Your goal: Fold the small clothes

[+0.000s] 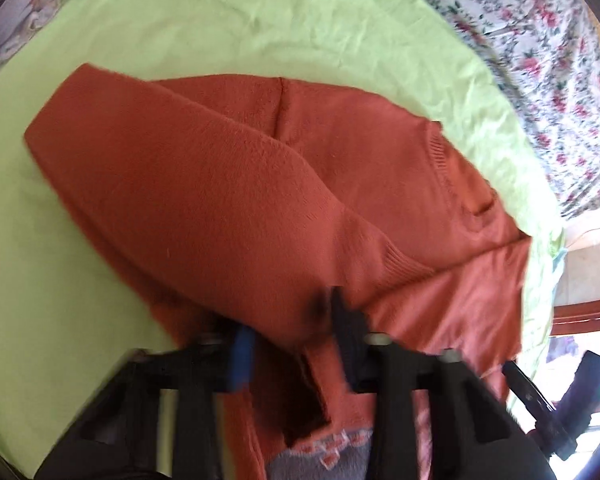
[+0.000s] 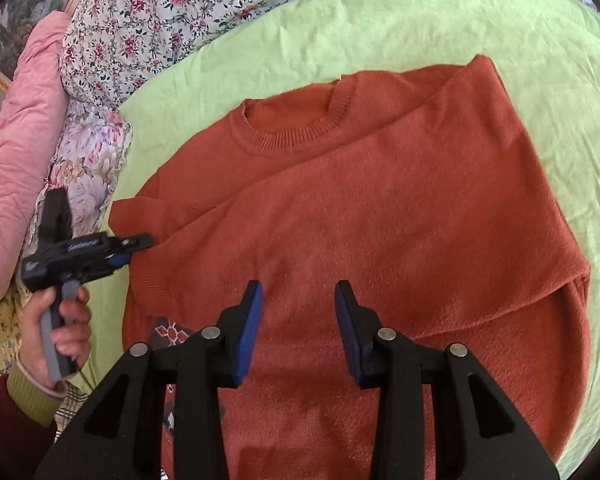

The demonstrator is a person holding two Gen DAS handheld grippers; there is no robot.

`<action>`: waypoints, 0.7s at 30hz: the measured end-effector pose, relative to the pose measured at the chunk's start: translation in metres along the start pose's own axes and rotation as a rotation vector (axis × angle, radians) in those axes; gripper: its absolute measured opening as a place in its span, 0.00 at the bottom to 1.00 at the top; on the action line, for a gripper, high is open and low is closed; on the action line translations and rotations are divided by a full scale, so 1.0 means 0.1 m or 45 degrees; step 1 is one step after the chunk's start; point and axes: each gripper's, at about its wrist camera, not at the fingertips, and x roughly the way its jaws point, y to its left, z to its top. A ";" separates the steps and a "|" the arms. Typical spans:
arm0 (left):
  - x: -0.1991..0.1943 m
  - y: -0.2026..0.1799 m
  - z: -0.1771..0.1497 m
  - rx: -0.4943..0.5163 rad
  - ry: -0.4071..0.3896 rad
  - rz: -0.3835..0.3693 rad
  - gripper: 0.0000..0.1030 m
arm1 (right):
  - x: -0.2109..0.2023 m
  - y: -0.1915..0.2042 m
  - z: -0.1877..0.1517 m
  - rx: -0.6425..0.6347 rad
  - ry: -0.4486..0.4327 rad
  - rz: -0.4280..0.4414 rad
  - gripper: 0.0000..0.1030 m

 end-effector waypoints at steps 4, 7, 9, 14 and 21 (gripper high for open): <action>-0.26 -0.08 0.07 0.032 -0.142 -0.058 0.04 | 0.00 0.01 0.00 0.000 -0.001 0.012 0.38; -0.60 -0.17 0.10 0.046 -0.260 -0.156 0.04 | -0.05 0.00 0.00 -0.013 -0.020 0.016 0.38; -0.84 -0.27 0.10 0.066 -0.315 -0.276 0.04 | -0.08 -0.03 0.00 -0.001 -0.031 0.026 0.38; -1.10 -0.70 0.00 0.173 -0.349 -0.455 0.04 | -0.16 -0.09 0.00 0.030 -0.061 0.032 0.38; -0.77 -1.29 -0.23 0.265 -0.241 -0.674 0.04 | -0.31 -0.21 -0.08 0.090 -0.124 -0.010 0.38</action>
